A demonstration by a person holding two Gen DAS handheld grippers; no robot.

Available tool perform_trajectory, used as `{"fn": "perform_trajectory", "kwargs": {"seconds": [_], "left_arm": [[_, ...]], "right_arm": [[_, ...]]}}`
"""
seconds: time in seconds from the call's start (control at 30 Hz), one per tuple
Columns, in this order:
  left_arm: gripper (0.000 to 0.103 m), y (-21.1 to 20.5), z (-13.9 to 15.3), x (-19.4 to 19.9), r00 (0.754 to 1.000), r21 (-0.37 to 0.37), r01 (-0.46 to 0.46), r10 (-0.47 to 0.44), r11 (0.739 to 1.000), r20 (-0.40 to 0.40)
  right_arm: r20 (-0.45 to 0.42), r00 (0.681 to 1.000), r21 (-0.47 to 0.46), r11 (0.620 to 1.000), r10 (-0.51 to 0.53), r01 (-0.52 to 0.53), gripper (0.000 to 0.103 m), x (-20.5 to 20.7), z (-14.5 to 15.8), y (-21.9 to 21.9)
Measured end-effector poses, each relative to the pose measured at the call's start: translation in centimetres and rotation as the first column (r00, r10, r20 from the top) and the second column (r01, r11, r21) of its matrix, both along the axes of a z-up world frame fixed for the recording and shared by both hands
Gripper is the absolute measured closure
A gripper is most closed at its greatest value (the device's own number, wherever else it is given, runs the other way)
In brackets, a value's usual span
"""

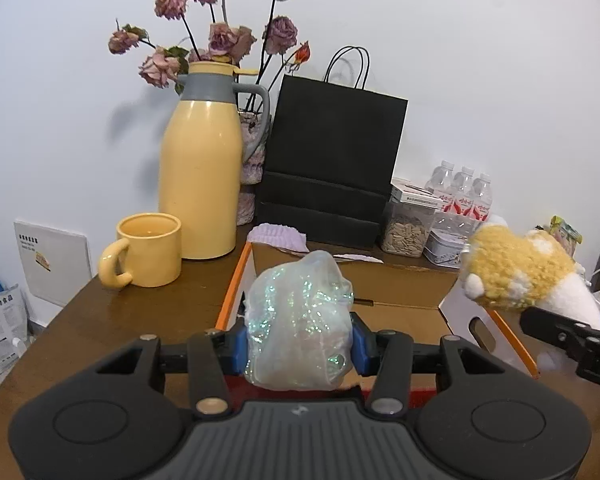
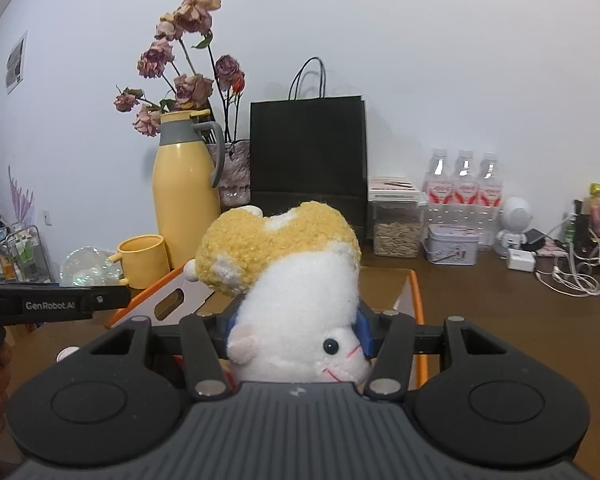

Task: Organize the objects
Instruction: 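Carry the sheep with the right tool while the left tool drops the bag into the box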

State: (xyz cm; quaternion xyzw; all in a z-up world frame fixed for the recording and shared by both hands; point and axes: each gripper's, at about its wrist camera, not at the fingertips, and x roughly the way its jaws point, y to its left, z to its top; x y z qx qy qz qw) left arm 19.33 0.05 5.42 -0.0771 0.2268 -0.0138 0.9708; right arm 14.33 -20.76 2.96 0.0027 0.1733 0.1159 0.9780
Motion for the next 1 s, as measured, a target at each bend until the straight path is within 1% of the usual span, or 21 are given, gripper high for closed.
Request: {"fn": "perform_trajectory", "kwargs": {"seconds": [0.2, 0.37, 0.43, 0.5, 0.6, 0.67, 0.7, 0.73, 0.77, 0.8, 0.83, 0.87, 0.9, 1.0], "left_arm": [[0.057, -0.7, 0.8, 4.9, 1.0, 0.031, -0.005, 0.005, 0.999, -0.011], [0.057, -1.9, 0.7, 9.6, 0.999, 0.089, 0.01, -0.007, 0.996, -0.035], [0.057, -2.2, 0.3, 11.1, 0.999, 0.101, 0.009, -0.005, 0.995, -0.045], [0.057, -2.2, -0.5, 12.3, 0.998, 0.095, 0.018, -0.012, 0.995, -0.061], [0.057, -2.3, -1.6, 13.8, 0.994, 0.101, 0.039, -0.028, 0.994, -0.107], [0.055, -2.3, -2.1, 14.6, 0.992, 0.11, 0.042, -0.029, 0.993, -0.12], [0.05, -2.3, -2.3, 14.8, 0.992, 0.112, 0.044, -0.03, 0.993, -0.125], [0.047, -2.2, -2.4, 15.1, 0.991, 0.111, 0.055, -0.04, 0.992, -0.127], [0.046, -2.2, -2.5, 15.2, 0.99, 0.109, 0.065, -0.051, 0.992, -0.128], [0.036, -2.1, -2.6, 15.3, 0.99, 0.109, 0.072, -0.057, 0.991, -0.132], [0.022, -2.1, -2.6, 15.3, 0.989, 0.107, 0.072, -0.058, 0.992, -0.133], [0.014, -2.1, -2.7, 15.3, 0.99, 0.103, 0.07, -0.056, 0.992, -0.13], [0.005, -2.0, -2.7, 15.3, 0.991, 0.099, 0.065, -0.053, 0.993, -0.123], [0.004, -2.1, -2.6, 15.0, 0.992, 0.098, 0.061, -0.049, 0.993, -0.115]], "right_arm": [[-0.047, 0.999, 0.003, 1.0, 0.017, -0.016, 0.05, 4.9, -0.1, 0.1], [-0.116, 0.993, 0.012, 1.0, -0.006, 0.008, 0.05, 9.7, -1.4, -0.8], [-0.147, 0.989, 0.009, 1.0, -0.016, 0.017, 0.05, 11.5, -1.9, -1.3], [-0.173, 0.984, 0.002, 1.0, -0.028, 0.029, 0.05, 12.8, -2.5, -1.7], [-0.2, 0.979, -0.006, 1.0, -0.03, 0.03, 0.049, 14.1, -3.4, -2.0], [-0.216, 0.976, -0.006, 1.0, -0.028, 0.028, 0.048, 14.7, -4.1, -2.1], [-0.227, 0.974, -0.012, 1.0, -0.027, 0.025, 0.047, 15.0, -4.4, -2.1], [-0.244, 0.969, -0.031, 0.999, -0.026, 0.019, 0.045, 15.2, -4.7, -2.0], [-0.253, 0.967, -0.042, 0.999, -0.027, 0.017, 0.036, 15.4, -4.9, -1.9], [-0.254, 0.967, -0.046, 0.999, -0.033, 0.022, 0.028, 15.4, -4.9, -2.0], [-0.254, 0.967, -0.054, 0.998, -0.038, 0.025, 0.006, 15.4, -5.0, -2.0], [-0.255, 0.966, -0.064, 0.998, -0.036, 0.02, 0.0, 15.4, -5.0, -1.9], [-0.249, 0.968, -0.074, 0.997, -0.034, 0.016, 0.0, 15.2, -5.1, -1.8], [-0.246, 0.969, -0.089, 0.996, -0.031, 0.01, 0.0, 15.0, -4.9, -1.7]]}}
